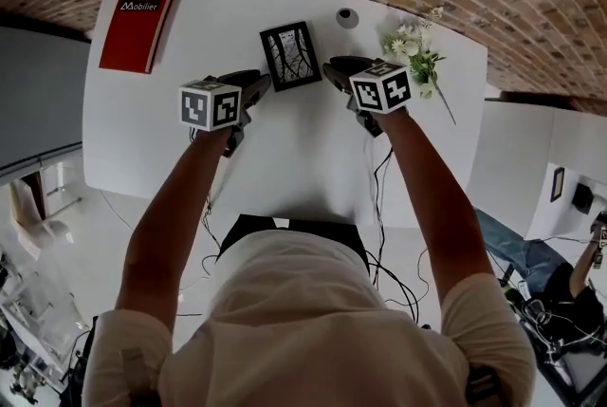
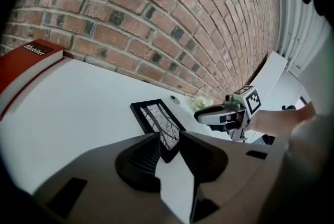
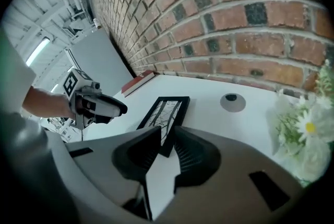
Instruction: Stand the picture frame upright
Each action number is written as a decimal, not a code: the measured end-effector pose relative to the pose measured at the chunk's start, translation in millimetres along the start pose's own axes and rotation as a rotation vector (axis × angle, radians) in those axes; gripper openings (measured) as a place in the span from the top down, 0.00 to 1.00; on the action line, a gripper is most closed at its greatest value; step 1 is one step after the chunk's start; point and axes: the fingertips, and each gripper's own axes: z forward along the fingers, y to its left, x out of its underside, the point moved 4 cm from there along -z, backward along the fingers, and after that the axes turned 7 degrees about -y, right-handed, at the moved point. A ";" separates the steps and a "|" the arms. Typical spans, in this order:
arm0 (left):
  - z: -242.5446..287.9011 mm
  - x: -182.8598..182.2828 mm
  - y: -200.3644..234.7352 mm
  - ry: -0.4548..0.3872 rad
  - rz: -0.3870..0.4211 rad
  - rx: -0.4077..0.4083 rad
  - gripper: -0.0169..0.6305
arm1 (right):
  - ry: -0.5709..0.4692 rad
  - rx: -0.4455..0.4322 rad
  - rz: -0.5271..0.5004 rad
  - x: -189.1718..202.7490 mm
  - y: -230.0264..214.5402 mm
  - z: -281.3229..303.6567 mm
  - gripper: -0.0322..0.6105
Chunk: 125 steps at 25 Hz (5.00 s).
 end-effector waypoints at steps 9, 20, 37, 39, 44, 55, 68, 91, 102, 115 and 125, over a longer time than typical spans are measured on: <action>33.3 -3.2 31.9 0.030 -0.073 -0.021 0.80 | 0.067 -0.061 0.020 -12.5 -20.6 44.1 0.85; 51.8 -2.5 46.4 0.067 -0.113 -0.008 0.79 | 0.136 -0.127 0.088 -9.5 -27.8 70.2 0.85; 61.7 -3.9 47.2 0.137 -0.085 -0.055 0.84 | 0.143 -0.142 0.179 -7.6 -31.6 72.2 0.85; 61.6 -5.5 45.9 0.143 -0.057 -0.056 0.84 | 0.135 -0.140 0.175 -7.1 -31.3 70.0 0.85; 57.8 -16.4 39.8 0.134 -0.008 -0.039 0.86 | 0.100 -0.133 0.167 -10.2 -29.4 60.5 0.85; 51.3 -48.3 31.5 0.097 0.096 -0.026 0.87 | 0.001 -0.102 0.124 -26.8 -21.3 41.7 0.89; 44.1 -98.8 15.6 0.030 0.266 -0.011 0.87 | -0.150 -0.031 -0.036 -71.3 -16.9 19.6 0.90; 57.7 -119.8 20.0 -0.053 0.480 -0.060 0.91 | -0.227 0.136 -0.412 -87.6 -26.2 25.9 0.91; 59.4 -119.3 21.2 -0.093 0.574 -0.095 0.92 | -0.234 0.189 -0.516 -79.6 -22.8 30.0 0.92; 61.0 -104.3 23.9 -0.092 0.574 -0.096 0.92 | -0.211 0.222 -0.630 -65.6 -21.2 34.0 0.92; 58.7 -97.8 26.0 -0.087 0.559 -0.084 0.91 | -0.227 0.220 -0.652 -60.9 -16.6 34.0 0.92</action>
